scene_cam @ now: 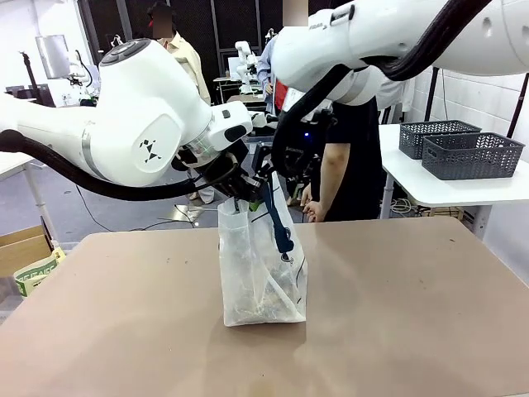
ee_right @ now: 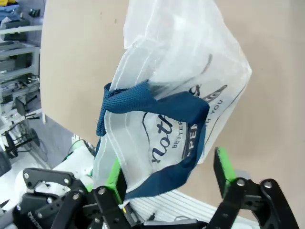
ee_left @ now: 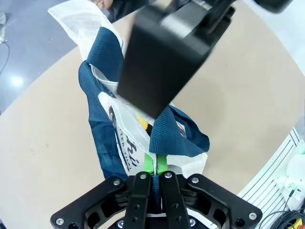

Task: Transfer purchased items from the store into the shopping bag.
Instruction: Move the Reusable shopping bag to the right side of the table.

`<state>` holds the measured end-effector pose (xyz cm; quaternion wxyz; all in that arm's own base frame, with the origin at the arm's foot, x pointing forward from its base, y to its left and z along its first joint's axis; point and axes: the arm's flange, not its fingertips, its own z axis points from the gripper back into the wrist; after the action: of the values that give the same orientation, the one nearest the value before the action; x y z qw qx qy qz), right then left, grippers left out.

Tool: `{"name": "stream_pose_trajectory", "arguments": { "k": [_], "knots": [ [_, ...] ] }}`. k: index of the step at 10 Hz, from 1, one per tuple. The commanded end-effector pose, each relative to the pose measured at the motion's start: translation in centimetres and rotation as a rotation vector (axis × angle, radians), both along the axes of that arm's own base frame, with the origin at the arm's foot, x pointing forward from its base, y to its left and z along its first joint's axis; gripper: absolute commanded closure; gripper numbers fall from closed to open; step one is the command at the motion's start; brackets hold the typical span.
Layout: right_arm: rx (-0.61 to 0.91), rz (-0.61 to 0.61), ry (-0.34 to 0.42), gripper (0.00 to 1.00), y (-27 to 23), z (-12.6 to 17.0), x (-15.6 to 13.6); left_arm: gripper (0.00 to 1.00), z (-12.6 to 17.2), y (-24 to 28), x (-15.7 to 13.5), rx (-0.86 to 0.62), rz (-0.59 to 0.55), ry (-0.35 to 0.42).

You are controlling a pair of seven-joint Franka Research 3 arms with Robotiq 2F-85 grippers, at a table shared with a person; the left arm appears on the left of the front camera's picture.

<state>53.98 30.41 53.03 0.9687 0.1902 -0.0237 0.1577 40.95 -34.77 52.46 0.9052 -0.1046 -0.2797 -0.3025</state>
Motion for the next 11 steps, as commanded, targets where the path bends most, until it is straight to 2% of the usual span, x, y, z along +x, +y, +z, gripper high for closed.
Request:
{"name": "stream_pose_trajectory", "arguments": {
  "k": [1, 3, 5, 7, 8, 10, 11],
  "knots": [
    [0.045, 0.015, 0.023, 0.0, -3.6, -1.0, -0.4, 1.0, 0.2, 0.0, 0.0, -0.002, 0.001, -0.003],
    [0.015, 0.149, -0.031, 0.0, -6.8, -1.3, -0.2, 1.0, 0.2, 0.0, 0.0, -0.002, 0.001, -0.003],
    [0.046, 0.357, -0.184, 0.0, -10.2, -1.4, -1.0, 1.0, 0.2, 0.0, 0.0, -0.002, 0.001, -0.003],
    [0.076, 0.471, -0.354, 0.0, -12.9, -1.0, -1.6, 1.0, 0.2, 0.0, 0.0, -0.002, 0.001, -0.003],
    [0.132, 0.474, -0.38, 0.0, -14.3, -0.8, -1.6, 1.0, 0.2, 0.0, 0.0, -0.002, 0.001, -0.003],
    [0.284, 0.379, -0.415, 0.0, -17.1, -0.7, -1.8, 1.0, 0.2, 0.0, 0.0, -0.002, 0.001, -0.003],
    [0.307, 0.392, -0.427, 0.0, -18.1, -0.8, -2.1, 1.0, 0.2, 0.0, 0.0, -0.002, 0.001, -0.003]
  ]
}}
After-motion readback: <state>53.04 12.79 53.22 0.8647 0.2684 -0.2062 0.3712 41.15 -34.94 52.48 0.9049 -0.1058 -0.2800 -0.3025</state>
